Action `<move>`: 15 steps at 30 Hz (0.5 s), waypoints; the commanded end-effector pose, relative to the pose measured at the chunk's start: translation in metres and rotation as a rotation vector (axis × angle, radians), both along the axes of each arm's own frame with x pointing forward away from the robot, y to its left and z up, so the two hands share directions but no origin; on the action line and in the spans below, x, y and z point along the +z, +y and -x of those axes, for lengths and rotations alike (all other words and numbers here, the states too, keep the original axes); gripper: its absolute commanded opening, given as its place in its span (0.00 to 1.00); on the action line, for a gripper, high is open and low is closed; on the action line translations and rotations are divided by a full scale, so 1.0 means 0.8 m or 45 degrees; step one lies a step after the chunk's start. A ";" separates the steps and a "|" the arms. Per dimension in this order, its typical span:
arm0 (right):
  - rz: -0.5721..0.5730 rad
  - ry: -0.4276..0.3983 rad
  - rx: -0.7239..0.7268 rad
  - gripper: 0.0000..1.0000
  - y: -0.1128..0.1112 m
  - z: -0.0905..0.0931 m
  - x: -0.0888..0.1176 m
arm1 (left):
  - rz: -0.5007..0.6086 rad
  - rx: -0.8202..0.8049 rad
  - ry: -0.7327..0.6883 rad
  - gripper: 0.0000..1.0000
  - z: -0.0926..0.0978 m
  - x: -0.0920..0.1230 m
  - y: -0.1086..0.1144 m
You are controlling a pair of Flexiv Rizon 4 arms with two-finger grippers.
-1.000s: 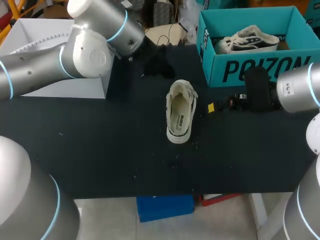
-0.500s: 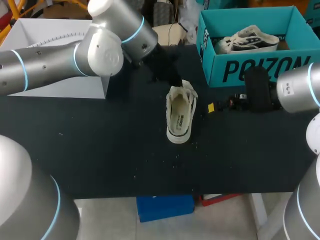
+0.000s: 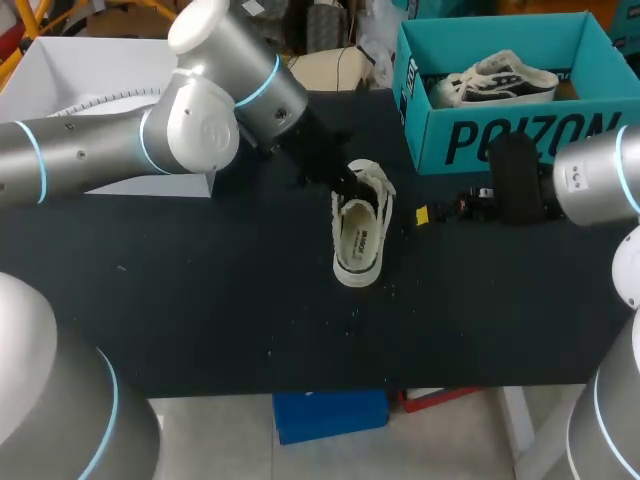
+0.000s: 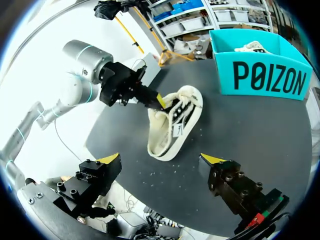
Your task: Take the shoe out of the shoebox, open the shoe tongue, remove and reinsert the insole, then place the shoe into the shoebox
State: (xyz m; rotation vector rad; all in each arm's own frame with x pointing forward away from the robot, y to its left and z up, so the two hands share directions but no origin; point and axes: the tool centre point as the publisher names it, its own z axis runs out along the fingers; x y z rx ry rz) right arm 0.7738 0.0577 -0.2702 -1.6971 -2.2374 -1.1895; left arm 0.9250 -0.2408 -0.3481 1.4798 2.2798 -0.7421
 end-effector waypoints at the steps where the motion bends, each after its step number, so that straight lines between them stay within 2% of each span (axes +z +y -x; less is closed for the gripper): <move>1: 0.004 0.002 -0.002 1.00 0.002 -0.001 0.000 | 0.008 -0.013 -0.024 0.00 0.002 0.013 0.001; 5: 0.004 0.002 -0.002 1.00 0.002 -0.001 0.000 | -0.027 -0.047 -0.042 0.00 0.003 0.039 0.006; 8: 0.004 0.002 -0.002 1.00 0.002 -0.001 0.000 | -0.078 -0.054 0.016 0.00 0.009 0.055 0.014; 12: 0.004 0.002 -0.002 1.00 0.002 -0.001 0.000 | -0.166 -0.083 0.040 0.00 0.017 0.068 0.023; 15: 0.004 0.002 -0.002 1.00 0.002 -0.001 0.000 | -0.253 -0.182 0.012 0.00 0.022 0.070 0.030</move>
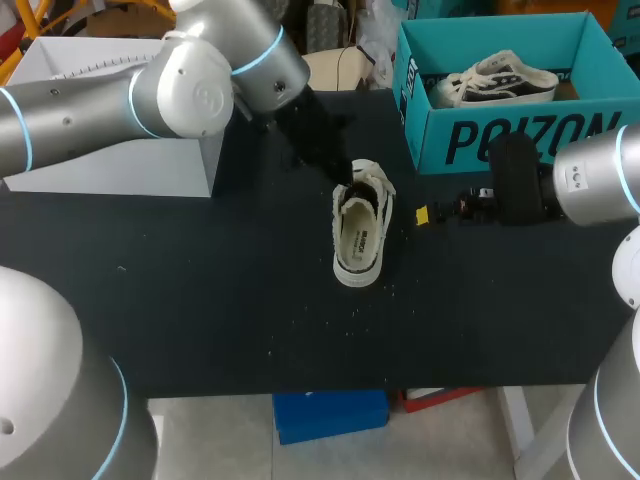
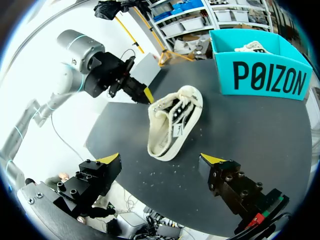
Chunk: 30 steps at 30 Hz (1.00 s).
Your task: Take the shoe out of the shoebox, open the shoe tongue, remove and reinsert the insole, then place the shoe into the shoebox
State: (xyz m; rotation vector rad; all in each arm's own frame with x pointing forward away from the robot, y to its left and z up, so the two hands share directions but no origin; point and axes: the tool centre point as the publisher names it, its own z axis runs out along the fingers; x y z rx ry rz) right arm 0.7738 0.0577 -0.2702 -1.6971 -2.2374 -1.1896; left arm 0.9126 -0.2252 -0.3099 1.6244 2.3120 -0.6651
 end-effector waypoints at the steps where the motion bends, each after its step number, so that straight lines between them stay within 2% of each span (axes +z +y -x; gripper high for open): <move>1: 0.004 0.002 -0.002 1.00 0.002 -0.001 0.000 | -0.147 -0.114 -0.008 0.00 0.009 0.021 0.014; 3: 0.004 0.002 -0.002 1.00 0.002 -0.001 0.000 | -0.211 -0.213 -0.031 0.13 0.010 0.017 0.019; 5: 0.004 0.002 -0.002 1.00 0.002 -0.001 0.000 | -0.225 -0.258 -0.083 0.11 0.009 0.014 0.021; 7: 0.004 0.002 -0.002 1.00 0.002 -0.001 0.000 | -0.311 -0.305 -0.181 0.14 0.006 0.009 0.024; 9: 0.004 0.002 -0.002 1.00 0.002 -0.001 0.000 | -0.294 -0.316 -0.208 0.30 0.005 0.008 0.026; 12: 0.004 0.002 -0.002 1.00 0.002 -0.001 0.000 | -0.314 -0.353 -0.252 0.38 0.002 0.003 0.024; 18: 0.004 0.002 -0.002 1.00 0.002 -0.001 0.000 | -0.293 -0.418 -0.326 0.38 -0.003 -0.013 0.019; 30: 0.004 0.002 -0.002 1.00 0.002 -0.001 0.000 | -0.303 -0.484 -0.299 0.34 -0.015 -0.061 0.022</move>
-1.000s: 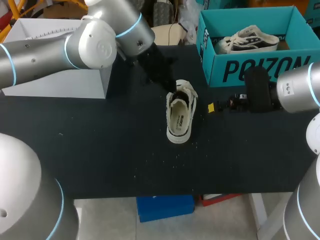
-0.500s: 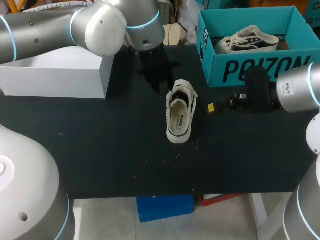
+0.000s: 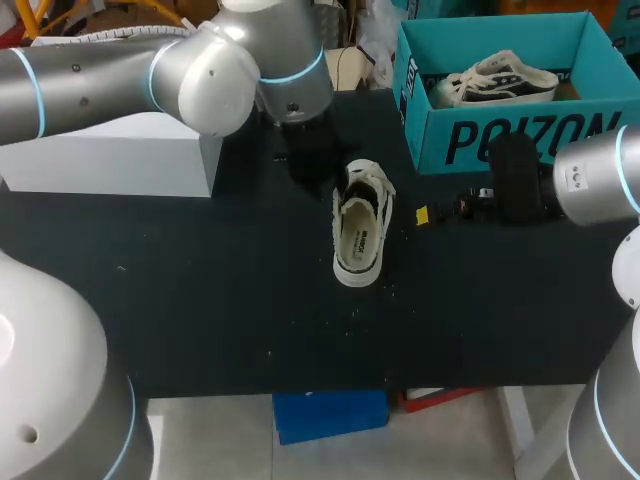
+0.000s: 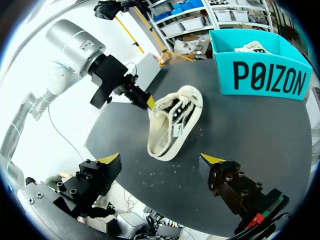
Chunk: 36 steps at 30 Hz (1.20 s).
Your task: Take the shoe out of the shoebox, open the shoe tongue, remove and reinsert the insole, then place the shoe into the shoebox
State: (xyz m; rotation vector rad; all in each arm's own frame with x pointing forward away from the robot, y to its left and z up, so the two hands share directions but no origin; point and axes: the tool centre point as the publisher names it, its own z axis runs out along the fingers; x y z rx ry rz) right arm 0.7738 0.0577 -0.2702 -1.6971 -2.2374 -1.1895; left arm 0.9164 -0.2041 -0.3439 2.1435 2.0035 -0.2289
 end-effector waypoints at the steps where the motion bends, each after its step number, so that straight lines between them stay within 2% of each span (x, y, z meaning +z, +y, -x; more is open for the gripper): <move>1: 0.004 0.002 -0.002 1.00 0.002 -0.001 0.000 | 0.015 -0.015 0.014 0.34 -0.010 -0.022 -0.006; 10: 0.004 0.002 -0.002 1.00 0.002 -0.001 0.000 | 0.009 -0.079 0.042 0.35 -0.005 -0.049 -0.018; 23: 0.004 0.002 -0.002 1.00 0.002 -0.001 0.000 | -0.103 -0.143 0.072 0.34 -0.008 -0.090 -0.034; 24: 0.004 0.002 -0.002 1.00 0.002 -0.001 0.000 | -0.115 -0.144 0.072 0.32 -0.009 -0.093 -0.034; 25: 0.004 0.002 -0.002 1.00 0.002 -0.001 0.000 | -0.123 -0.146 0.071 0.25 -0.010 -0.095 -0.034; 26: 0.004 0.002 -0.002 1.00 0.002 -0.001 0.000 | -0.126 -0.148 0.078 0.07 -0.010 -0.096 -0.034; 27: 0.004 0.002 -0.002 1.00 0.002 -0.001 0.000 | -0.134 -0.150 0.083 0.00 -0.011 -0.097 -0.033; 31: 0.004 0.002 -0.002 1.00 0.002 -0.001 0.000 | -0.136 -0.152 0.083 0.00 -0.011 -0.095 -0.031; 36: 0.004 0.002 -0.002 1.00 0.002 -0.001 0.000 | -0.126 -0.156 0.068 0.00 -0.006 -0.074 -0.029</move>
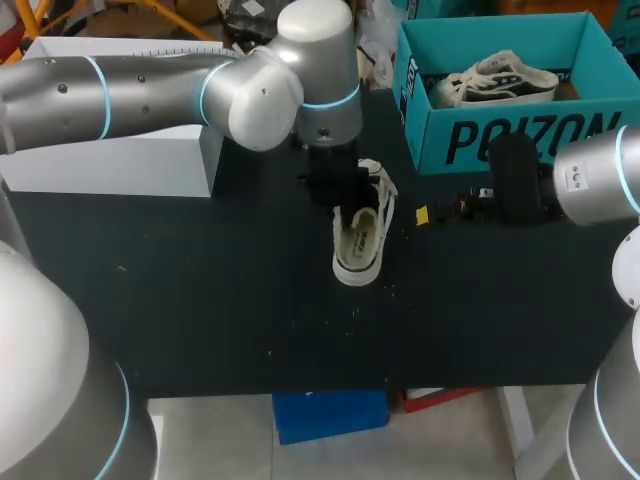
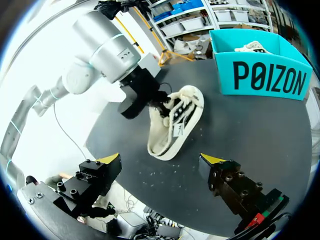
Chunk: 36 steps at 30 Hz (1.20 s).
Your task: Take the shoe out of the shoebox, open the shoe tongue, remove and reinsert the insole, then place the shoe into the shoebox
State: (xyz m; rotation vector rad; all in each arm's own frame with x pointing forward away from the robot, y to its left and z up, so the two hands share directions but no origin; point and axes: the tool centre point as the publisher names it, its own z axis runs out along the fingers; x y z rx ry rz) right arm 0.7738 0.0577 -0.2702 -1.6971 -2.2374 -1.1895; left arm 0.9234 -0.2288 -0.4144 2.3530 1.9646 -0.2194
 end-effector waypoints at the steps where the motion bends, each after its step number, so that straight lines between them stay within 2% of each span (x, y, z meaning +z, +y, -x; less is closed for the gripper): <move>1: 0.004 0.002 -0.002 1.00 0.002 -0.001 0.000 | 0.015 -0.003 -0.022 0.00 0.004 0.021 0.002; 6: 0.004 0.002 -0.002 1.00 0.002 -0.001 0.000 | 0.059 -0.002 -0.065 0.00 0.011 0.063 -0.001; 12: 0.004 0.002 -0.002 1.00 0.002 -0.001 0.000 | 0.097 0.106 -0.126 0.00 0.017 0.130 0.003; 16: 0.004 0.002 -0.002 1.00 0.002 -0.001 0.000 | 0.195 0.322 -0.172 0.00 0.012 0.183 0.013; 21: 0.004 0.002 -0.002 1.00 0.002 -0.001 0.000 | 0.300 0.694 -0.235 0.00 0.001 0.240 0.043; 25: 0.004 0.002 -0.002 1.00 0.002 -0.001 0.000 | 0.273 0.942 -0.255 0.00 -0.006 0.268 0.088; 30: 0.004 0.002 -0.002 1.00 0.002 -0.001 0.000 | 0.279 1.241 -0.266 0.00 -0.021 0.287 0.177; 33: 0.004 0.002 -0.002 1.00 0.002 -0.001 0.000 | 0.290 1.392 -0.287 0.00 -0.022 0.294 0.231; 34: 0.004 0.002 -0.002 1.00 0.002 -0.001 0.000 | 0.296 1.448 -0.300 0.00 -0.025 0.298 0.260; 36: 0.004 0.002 -0.002 1.00 0.002 -0.001 0.000 | 0.300 1.518 -0.318 0.00 -0.027 0.303 0.288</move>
